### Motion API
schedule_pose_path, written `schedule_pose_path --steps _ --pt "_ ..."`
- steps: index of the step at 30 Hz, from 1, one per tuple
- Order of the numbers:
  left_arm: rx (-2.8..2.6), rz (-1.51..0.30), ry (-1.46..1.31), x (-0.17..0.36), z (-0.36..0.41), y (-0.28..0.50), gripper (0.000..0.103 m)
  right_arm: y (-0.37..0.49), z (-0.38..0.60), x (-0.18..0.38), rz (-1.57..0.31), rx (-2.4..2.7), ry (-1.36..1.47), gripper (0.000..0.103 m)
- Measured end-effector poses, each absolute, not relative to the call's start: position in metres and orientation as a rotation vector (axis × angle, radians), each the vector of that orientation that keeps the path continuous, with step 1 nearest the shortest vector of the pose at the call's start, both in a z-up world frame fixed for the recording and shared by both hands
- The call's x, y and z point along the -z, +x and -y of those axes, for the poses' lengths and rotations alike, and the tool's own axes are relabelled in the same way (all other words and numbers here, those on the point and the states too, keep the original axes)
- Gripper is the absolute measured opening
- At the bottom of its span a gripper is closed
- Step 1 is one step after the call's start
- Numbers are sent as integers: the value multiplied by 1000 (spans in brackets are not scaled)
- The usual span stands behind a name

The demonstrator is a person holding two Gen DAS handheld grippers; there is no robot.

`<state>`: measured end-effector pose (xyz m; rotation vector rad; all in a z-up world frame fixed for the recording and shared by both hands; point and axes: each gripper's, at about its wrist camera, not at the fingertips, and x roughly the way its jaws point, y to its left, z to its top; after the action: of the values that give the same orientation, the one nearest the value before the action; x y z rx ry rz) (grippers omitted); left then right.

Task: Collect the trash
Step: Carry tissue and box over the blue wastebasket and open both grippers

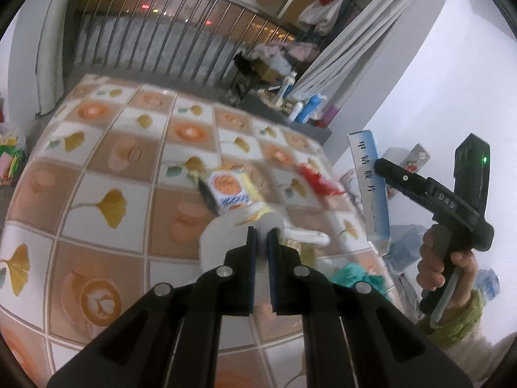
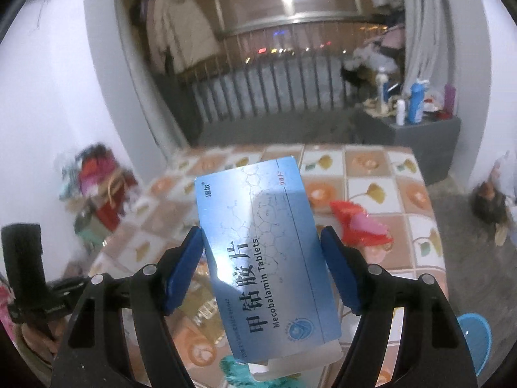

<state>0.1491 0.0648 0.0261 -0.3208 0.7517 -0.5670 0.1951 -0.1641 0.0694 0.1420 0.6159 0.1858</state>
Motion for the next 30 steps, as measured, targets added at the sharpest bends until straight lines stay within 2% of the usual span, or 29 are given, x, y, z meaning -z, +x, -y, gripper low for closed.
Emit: schedule_pose_path --steps 7,16,21,30 --pt "618 -707 -335 -60 -60 143 6 162 170 -101 -512 -198 186 70" --pt "760 -717 -329 -102 -21 128 6 95 216 -113 -435 -112 276 70" --pt "883 -759 -308 -117 28 120 6 47 261 -110 -396 11 332 70" --pt "1104 -824 -135 -134 173 109 6 -39 368 -72 -390 324 563 70"
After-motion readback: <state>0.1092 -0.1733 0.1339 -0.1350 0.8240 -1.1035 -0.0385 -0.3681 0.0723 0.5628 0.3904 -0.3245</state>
